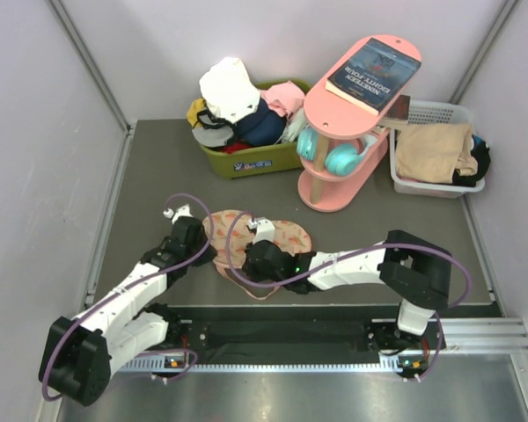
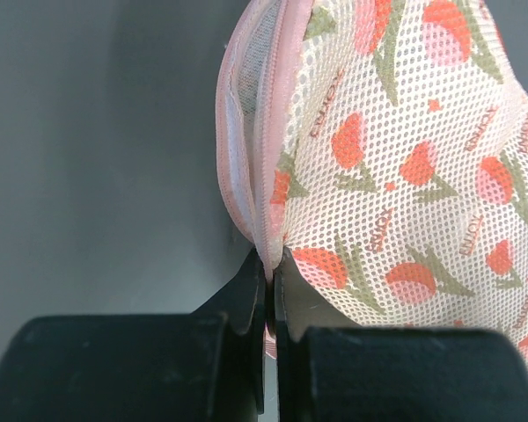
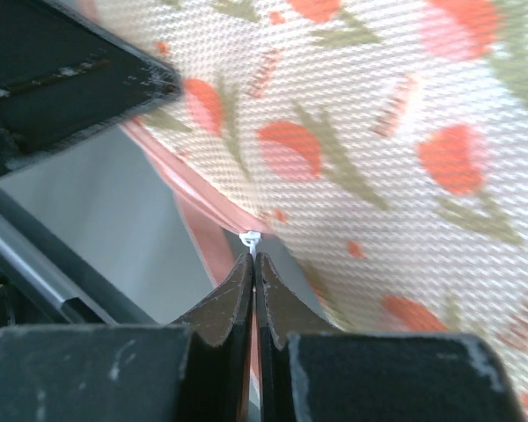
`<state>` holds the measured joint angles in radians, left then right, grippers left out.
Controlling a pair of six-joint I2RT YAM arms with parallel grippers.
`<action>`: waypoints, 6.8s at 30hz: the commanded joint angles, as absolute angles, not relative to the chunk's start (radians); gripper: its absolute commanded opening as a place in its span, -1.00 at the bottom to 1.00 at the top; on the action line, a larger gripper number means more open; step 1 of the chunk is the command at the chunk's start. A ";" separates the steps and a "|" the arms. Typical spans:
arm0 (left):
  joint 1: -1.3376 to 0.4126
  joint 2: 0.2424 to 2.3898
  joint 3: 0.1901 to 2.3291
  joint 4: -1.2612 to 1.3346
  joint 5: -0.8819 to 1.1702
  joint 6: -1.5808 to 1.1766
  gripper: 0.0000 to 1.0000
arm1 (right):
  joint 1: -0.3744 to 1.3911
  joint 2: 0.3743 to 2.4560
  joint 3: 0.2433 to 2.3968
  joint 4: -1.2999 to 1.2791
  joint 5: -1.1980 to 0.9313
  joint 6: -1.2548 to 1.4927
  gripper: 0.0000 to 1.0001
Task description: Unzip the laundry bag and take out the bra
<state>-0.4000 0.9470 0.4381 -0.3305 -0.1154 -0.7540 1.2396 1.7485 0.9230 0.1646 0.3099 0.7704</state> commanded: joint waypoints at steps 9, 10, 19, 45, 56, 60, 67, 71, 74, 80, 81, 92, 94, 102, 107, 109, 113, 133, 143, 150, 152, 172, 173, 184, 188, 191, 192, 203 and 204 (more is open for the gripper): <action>-0.357 1.003 0.523 -0.276 -0.140 -0.677 -1.00 | 1.216 1.652 0.896 0.078 0.394 0.741 -1.00; -0.357 1.008 0.526 -0.275 -0.137 -0.673 -1.00 | 1.216 1.652 0.893 0.078 0.385 0.739 -1.00; -0.350 1.020 0.529 -0.267 -0.121 -0.664 -1.00 | 1.218 1.666 0.876 0.095 0.353 0.764 -1.00; -0.268 1.023 0.529 -0.267 -0.074 -0.620 -1.00 | 1.226 1.505 0.721 -0.073 0.446 0.831 -1.00; -0.259 1.028 0.529 -0.271 -0.084 -0.604 -1.00 | 1.223 1.456 0.744 -0.160 0.535 0.808 -1.00; -0.259 1.048 0.541 -0.276 -0.097 -0.592 -1.00 | 1.224 1.471 0.756 -0.150 0.525 0.799 -1.00; -0.258 1.098 0.584 -0.248 -0.087 -0.580 -0.99 | 1.235 1.505 0.768 -0.083 0.460 0.796 -1.00; -0.259 1.111 0.627 -0.284 -0.063 -0.578 0.07 | 1.249 1.535 0.801 -0.048 0.430 0.795 -1.00; -0.259 1.066 0.603 -0.324 -0.045 -0.603 0.64 | 1.258 1.572 0.836 -0.018 0.413 0.790 -1.00; -0.259 0.911 0.489 -0.387 0.024 -0.686 0.78 | 1.284 1.647 0.908 0.046 0.358 0.769 -1.00; -0.261 0.893 0.474 -0.394 0.038 -0.699 0.78 | 1.285 1.655 0.917 0.051 0.353 0.765 -1.00; -0.267 0.827 0.345 -0.255 0.193 -0.842 0.69 | 1.313 1.744 1.015 0.115 0.291 0.744 -1.00; -0.271 0.853 0.338 -0.216 0.205 -0.851 0.61 | 1.315 1.750 1.023 0.117 0.291 0.744 -1.00; -0.279 0.903 0.288 -0.088 0.253 -0.894 0.12 | 1.315 1.755 1.034 0.120 0.290 0.738 -1.00; -0.282 0.931 0.275 -0.048 0.259 -0.897 -0.29 | 1.315 1.753 1.032 0.117 0.290 0.739 -1.00; -0.282 0.942 0.278 -0.040 0.259 -0.897 -0.55 | 1.315 1.753 1.029 0.117 0.291 0.739 -1.00; -0.281 0.962 0.285 -0.031 0.253 -0.888 -0.84 | 1.315 1.747 1.017 0.114 0.290 0.744 -1.00; -0.279 1.005 0.334 -0.075 0.193 -0.816 -1.00 | 1.312 1.556 0.815 -0.083 0.475 0.822 -1.00; -0.275 1.000 0.348 -0.106 0.175 -0.798 -1.00 | 1.233 1.447 0.746 -0.133 0.532 0.807 -1.00; -0.275 1.008 0.351 -0.101 0.176 -0.790 -1.00 | 1.209 1.433 0.745 -0.123 0.534 0.778 -1.00; -0.275 1.023 0.363 -0.101 0.173 -0.778 -1.00 | 1.209 1.442 0.747 -0.118 0.529 0.769 -1.00; -0.276 1.206 0.574 -0.107 0.268 -0.623 -0.13 | 1.382 1.678 0.945 0.035 0.347 0.776 -1.00; -0.276 1.200 0.577 -0.112 0.273 -0.617 0.20 | 1.382 1.699 0.959 0.043 0.341 0.775 -1.00; -0.276 0.973 0.566 -0.385 0.086 -0.618 0.69 | 1.353 1.721 1.037 0.057 0.364 0.726 -1.00; -0.278 0.904 0.523 -0.432 0.113 -0.664 0.61 | 1.341 1.717 1.045 0.058 0.379 0.718 -1.00; -0.279 0.862 0.486 -0.439 0.138 -0.683 0.54 | 1.335 1.720 1.051 0.060 0.382 0.715 -1.00; -0.279 0.847 0.477 -0.439 0.146 -0.689 0.52 | 1.333 1.720 1.052 0.061 0.382 0.713 -1.00; -0.282 0.885 0.377 -0.301 0.297 -0.759 0.25 | 1.333 1.726 1.062 0.064 0.380 0.715 -1.00; -0.282 0.905 0.364 -0.278 0.329 -0.765 0.20 | 1.333 1.726 1.062 0.064 0.380 0.713 -1.00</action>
<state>-0.2802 0.8661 0.3946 -0.3985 0.2298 -0.7296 1.3430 1.7294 1.0161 0.0227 0.3550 0.7246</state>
